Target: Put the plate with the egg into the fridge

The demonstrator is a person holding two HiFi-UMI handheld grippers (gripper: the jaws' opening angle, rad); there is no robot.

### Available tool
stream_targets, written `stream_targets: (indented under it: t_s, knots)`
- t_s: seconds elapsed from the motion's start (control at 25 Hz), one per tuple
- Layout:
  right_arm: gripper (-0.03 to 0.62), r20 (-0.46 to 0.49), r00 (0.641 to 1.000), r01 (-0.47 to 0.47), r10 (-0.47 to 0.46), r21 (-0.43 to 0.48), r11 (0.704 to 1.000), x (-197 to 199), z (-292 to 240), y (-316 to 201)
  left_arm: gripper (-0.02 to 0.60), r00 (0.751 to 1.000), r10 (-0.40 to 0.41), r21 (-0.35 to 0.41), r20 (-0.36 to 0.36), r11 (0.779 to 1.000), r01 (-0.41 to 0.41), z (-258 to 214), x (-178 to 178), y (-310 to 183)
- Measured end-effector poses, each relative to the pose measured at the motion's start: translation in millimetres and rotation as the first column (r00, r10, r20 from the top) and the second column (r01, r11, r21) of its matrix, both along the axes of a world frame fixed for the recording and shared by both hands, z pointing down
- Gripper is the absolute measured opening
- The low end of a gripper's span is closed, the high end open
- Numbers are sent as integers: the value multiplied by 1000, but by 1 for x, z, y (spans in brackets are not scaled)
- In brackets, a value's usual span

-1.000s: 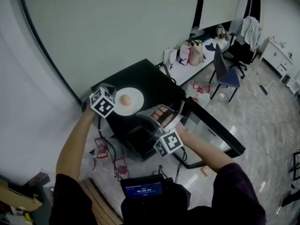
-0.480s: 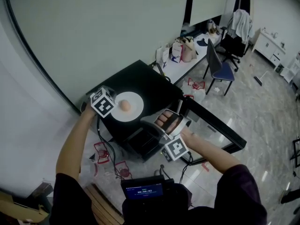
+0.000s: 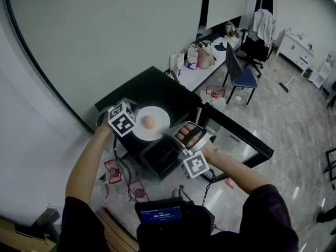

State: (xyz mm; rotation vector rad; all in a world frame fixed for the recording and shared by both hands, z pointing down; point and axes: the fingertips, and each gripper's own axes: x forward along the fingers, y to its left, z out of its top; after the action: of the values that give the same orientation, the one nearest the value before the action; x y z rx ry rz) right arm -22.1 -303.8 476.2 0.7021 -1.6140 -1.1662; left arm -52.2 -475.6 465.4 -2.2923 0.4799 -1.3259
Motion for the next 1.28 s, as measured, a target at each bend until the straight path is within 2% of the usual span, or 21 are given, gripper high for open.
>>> stream_targets:
  t_s: [0.2, 0.36, 0.56, 0.68, 0.8, 0.88, 0.96, 1.12, 1.28]
  knots:
    - [129, -42, 999, -25, 25, 18, 1000, 1, 4, 3, 9, 999, 35, -3, -14, 999, -35, -3, 6, 18]
    - [32, -59, 998, -7, 12, 71, 997, -3, 0, 4, 9, 999, 46, 1, -29, 999, -46, -4, 10, 26]
    - [20, -70, 997, -17, 22, 76, 997, -7, 1, 6, 9, 998, 31, 55, -58, 998, -28, -10, 3, 28]
    - [20, -81, 996, -27, 34, 89, 996, -7, -2, 8, 9, 993, 7, 110, -122, 994, 6, -24, -1, 29]
    - [20, -56, 997, -45, 51, 112, 993, -7, -12, 17, 9, 971, -20, 134, -239, 989, 54, -47, -5, 43]
    - [20, -38, 997, -61, 66, 120, 991, -5, -16, 23, 9, 941, -35, 134, -336, 987, 85, -65, -5, 58]
    - [18, -23, 997, -73, 76, 121, 990, -2, -20, 29, 9, 895, -57, 119, -443, 985, 121, -82, -3, 78]
    - [20, 7, 998, -70, 70, 143, 987, 11, -28, 52, 9, 767, -125, 42, -629, 980, 195, -100, 3, 136]
    - [20, 4, 999, -48, 48, 157, 986, 34, -24, 80, 9, 658, -184, -10, -730, 966, 259, -98, 12, 194]
